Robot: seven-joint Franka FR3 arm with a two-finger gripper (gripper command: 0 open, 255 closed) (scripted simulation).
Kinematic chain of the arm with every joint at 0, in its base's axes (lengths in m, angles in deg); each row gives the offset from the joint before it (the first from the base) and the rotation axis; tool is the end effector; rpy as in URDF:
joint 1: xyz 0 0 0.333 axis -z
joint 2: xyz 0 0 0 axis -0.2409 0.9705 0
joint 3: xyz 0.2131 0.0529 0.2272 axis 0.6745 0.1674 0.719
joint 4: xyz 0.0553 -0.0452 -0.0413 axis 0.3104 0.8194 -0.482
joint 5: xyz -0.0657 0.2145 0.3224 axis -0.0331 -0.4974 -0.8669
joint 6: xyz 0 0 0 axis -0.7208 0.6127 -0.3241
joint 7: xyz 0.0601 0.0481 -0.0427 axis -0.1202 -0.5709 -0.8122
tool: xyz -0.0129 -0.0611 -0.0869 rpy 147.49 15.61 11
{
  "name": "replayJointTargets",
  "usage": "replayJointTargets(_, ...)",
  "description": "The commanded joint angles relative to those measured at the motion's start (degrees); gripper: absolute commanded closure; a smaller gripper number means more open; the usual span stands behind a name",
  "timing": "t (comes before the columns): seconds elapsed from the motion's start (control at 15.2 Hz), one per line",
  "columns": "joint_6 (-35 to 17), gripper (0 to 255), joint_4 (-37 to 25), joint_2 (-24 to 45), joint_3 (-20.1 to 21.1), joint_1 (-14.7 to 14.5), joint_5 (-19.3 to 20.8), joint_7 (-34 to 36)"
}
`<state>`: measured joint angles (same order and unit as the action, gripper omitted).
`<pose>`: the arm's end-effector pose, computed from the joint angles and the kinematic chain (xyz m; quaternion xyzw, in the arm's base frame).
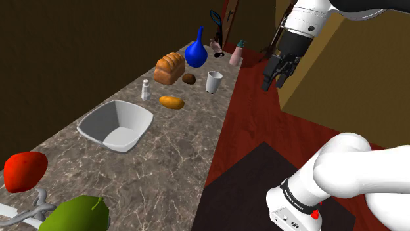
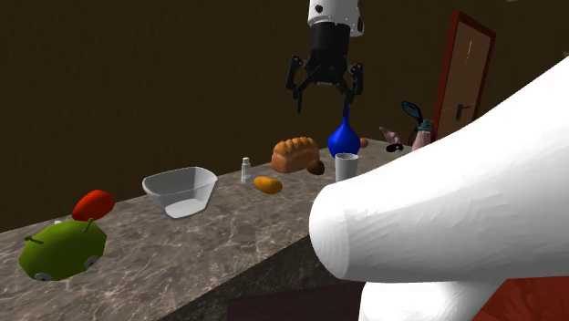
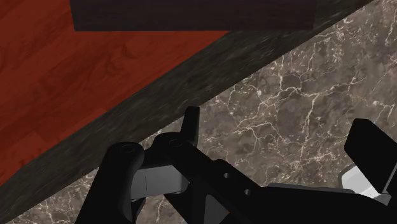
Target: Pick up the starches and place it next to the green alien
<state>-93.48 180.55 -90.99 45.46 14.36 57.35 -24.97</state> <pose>0.2897 0.0216 0.5763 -0.9977 0.0263 0.0382 0.0488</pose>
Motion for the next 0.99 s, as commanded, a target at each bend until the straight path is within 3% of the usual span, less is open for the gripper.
replayJointTargets(0.0, 0.0, 0, 0.0, 0.0, 0.0, 0.0, 0.0, 0.0)
replayJointTargets(0.53, -13.5, 0, -2.7, 15.8, 5.2, -1.0, 4.4, -1.1)
replayJointTargets(0.92, -21.5, 0, -7.7, 28.9, 9.0, -1.0, 9.9, 0.0)
